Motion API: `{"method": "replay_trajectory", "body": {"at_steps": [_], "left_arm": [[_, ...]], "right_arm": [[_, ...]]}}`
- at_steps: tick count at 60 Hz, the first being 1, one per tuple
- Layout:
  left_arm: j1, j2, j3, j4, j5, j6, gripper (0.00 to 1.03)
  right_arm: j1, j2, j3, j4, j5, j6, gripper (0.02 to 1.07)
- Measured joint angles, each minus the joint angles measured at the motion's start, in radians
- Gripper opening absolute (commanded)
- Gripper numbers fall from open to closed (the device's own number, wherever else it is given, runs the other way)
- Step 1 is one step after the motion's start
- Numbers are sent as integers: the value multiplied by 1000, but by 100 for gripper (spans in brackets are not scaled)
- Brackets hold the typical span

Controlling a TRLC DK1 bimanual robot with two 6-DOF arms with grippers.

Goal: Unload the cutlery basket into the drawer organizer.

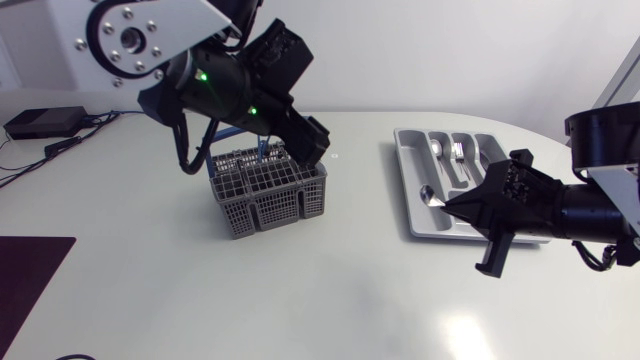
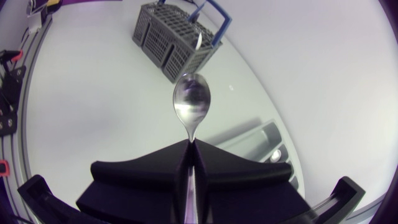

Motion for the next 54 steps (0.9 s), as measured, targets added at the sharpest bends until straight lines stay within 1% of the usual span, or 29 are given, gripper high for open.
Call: {"method": "replay_trajectory", "body": {"at_steps": [8,16,22,26,31,36,41,54], "left_arm": [[-6,5,-51,73,-7,199,90],[-6,22,-85,95,-8,472,90],[3,52,-85,96,-2,613,90],[17,58,-97,97,21,719,90],[40,58,-123,100,58,846,90],[61,58,-140,99,84,945,90],[74,58,-140,99,95,1016,90],[77,62,-138,93,95,1135,90]], "right_arm": [[-152,109,9,-30,-49,-158,8],[-278,256,62,-63,-80,-304,8],[-338,343,105,-66,-87,-386,8],[-359,387,126,-66,-83,-439,8],[-368,441,150,-66,-52,-494,8],[-370,492,174,-66,-35,-534,8],[-376,535,204,-66,-13,-562,8],[-404,632,282,-65,51,-610,8]]}}
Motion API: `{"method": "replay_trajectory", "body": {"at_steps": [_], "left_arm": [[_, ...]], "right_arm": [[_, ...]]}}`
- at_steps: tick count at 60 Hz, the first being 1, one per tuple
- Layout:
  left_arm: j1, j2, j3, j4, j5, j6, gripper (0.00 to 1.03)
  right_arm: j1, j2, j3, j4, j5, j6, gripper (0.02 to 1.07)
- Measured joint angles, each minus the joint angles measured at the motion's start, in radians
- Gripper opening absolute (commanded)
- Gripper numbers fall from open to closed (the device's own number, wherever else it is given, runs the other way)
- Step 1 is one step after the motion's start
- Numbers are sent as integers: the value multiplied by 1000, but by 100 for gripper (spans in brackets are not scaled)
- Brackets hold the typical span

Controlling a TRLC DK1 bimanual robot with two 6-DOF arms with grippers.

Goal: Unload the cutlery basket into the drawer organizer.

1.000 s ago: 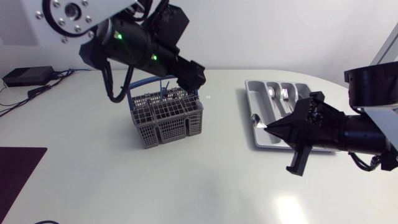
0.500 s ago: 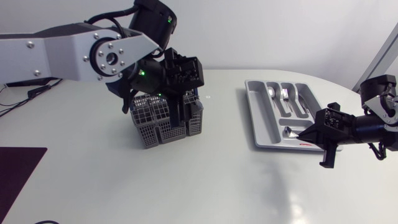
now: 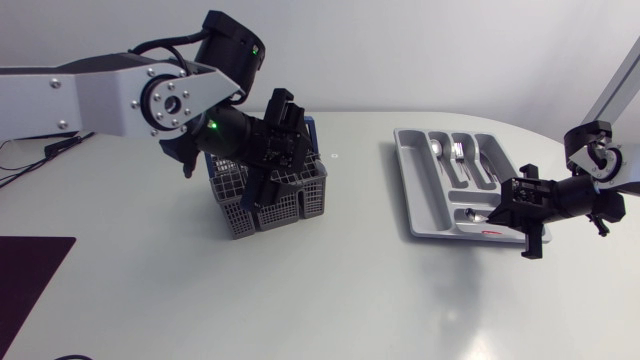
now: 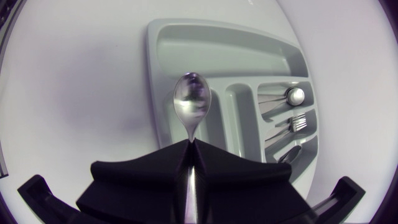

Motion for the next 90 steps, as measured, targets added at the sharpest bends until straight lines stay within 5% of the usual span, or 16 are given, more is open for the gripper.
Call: {"method": "replay_trajectory", "body": {"at_steps": [11,25,44,64,90], "left_arm": [[-5,51,14,-6,-1,56,90],[-15,102,32,3,-14,131,90],[-20,202,225,-75,-66,206,87],[-26,340,412,-209,-117,262,80],[-25,428,507,-267,-148,285,46]], "right_arm": [[-11,79,29,34,37,-23,14],[-13,120,37,107,62,-13,104],[-12,26,-64,238,62,6,103],[67,-173,-198,248,29,54,103],[163,-293,-303,248,9,96,103]]}}
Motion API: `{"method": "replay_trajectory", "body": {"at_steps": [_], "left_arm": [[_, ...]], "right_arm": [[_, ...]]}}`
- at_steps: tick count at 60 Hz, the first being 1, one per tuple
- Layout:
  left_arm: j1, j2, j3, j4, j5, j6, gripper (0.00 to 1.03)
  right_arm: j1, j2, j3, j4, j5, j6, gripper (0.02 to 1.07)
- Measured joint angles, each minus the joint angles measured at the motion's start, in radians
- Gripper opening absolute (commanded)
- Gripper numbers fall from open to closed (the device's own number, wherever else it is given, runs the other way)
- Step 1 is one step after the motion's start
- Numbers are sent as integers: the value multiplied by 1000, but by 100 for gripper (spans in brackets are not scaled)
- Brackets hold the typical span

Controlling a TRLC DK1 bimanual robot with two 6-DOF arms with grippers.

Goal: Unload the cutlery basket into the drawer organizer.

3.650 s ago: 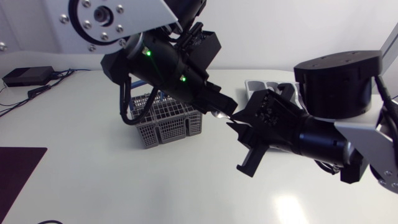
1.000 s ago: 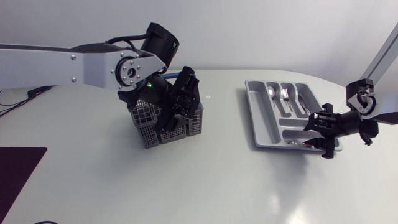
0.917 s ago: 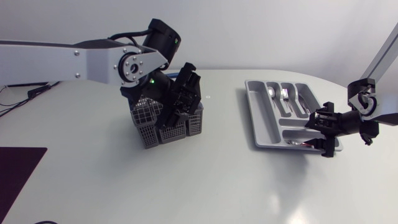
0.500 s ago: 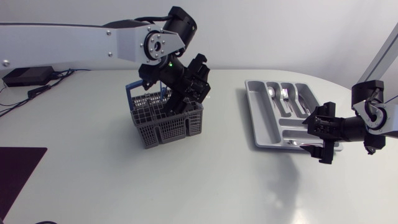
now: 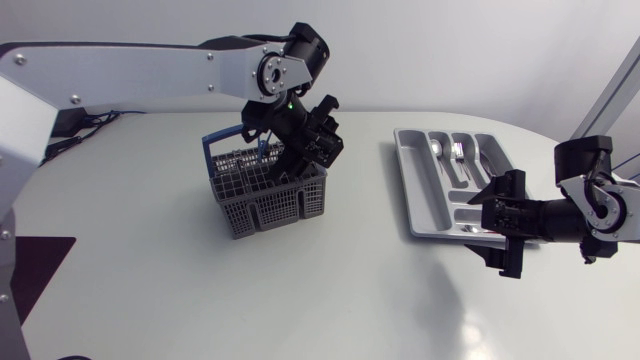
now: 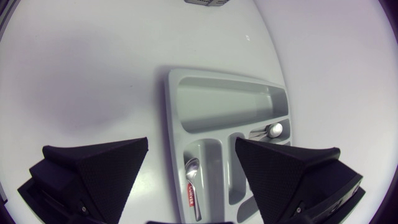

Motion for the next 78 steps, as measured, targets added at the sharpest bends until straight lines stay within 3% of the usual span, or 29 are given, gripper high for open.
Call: {"method": "replay_trajectory", "body": {"at_steps": [7,21,59,78], "left_arm": [[0,13,5,-1,-8,4,40],[1,27,16,-1,-11,4,14],[0,24,32,-46,-11,-6,9],[-2,-90,13,-56,-10,-45,9]], "right_arm": [[3,0,-5,0,0,0,103],[5,0,-10,20,0,4,103],[10,-41,-59,45,-4,12,103],[58,-142,-80,43,-3,54,103]]}}
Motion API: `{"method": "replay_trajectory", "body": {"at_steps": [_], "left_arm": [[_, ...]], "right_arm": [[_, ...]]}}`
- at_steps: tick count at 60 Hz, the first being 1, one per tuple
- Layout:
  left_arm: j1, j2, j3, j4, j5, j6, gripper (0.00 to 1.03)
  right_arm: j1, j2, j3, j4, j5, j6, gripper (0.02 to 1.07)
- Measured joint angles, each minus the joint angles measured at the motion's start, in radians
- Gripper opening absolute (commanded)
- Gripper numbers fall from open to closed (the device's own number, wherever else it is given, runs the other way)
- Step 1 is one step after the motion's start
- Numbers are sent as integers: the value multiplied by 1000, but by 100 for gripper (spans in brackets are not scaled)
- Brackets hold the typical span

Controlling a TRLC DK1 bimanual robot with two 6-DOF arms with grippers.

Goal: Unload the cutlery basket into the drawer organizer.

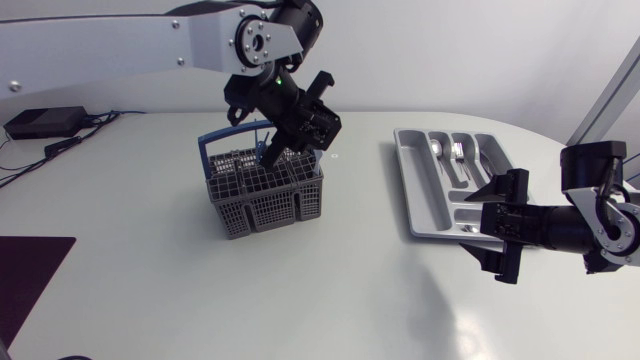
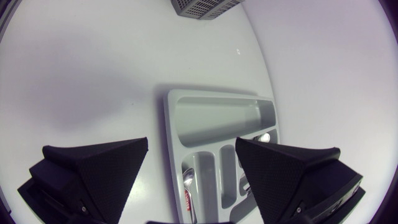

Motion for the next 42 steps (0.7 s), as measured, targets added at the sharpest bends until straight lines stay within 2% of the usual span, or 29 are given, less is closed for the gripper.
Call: {"method": "replay_trajectory", "body": {"at_steps": [25,42], "left_arm": [[-6,-154,-120,0,6,-44,9],[-16,-249,-280,139,5,-37,9]], "right_arm": [[124,-188,-21,-24,36,128,103],[210,-251,-58,-27,87,184,103]]}}
